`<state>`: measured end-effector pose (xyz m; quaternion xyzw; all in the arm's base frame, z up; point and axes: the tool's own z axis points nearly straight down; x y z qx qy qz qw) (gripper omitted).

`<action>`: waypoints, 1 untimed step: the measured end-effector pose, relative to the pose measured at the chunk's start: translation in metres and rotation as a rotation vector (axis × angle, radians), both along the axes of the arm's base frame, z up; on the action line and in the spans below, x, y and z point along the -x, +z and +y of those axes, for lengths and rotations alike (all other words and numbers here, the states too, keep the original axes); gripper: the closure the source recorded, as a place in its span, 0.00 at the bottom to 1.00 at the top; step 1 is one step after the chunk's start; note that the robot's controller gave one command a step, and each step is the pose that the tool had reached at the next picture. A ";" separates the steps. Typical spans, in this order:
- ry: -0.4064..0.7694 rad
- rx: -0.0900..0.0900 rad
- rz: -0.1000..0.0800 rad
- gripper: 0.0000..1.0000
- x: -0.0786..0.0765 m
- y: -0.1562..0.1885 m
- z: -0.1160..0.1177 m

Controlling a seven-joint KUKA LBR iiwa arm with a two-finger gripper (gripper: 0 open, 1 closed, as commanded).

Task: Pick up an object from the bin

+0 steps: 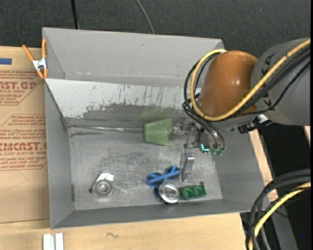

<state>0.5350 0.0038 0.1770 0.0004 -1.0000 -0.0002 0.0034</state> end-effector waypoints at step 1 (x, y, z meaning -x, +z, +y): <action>0.445 -0.001 -0.019 0.00 0.037 -0.105 0.002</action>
Offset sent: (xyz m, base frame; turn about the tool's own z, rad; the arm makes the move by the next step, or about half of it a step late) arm -0.0402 0.0000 -0.1070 -0.4440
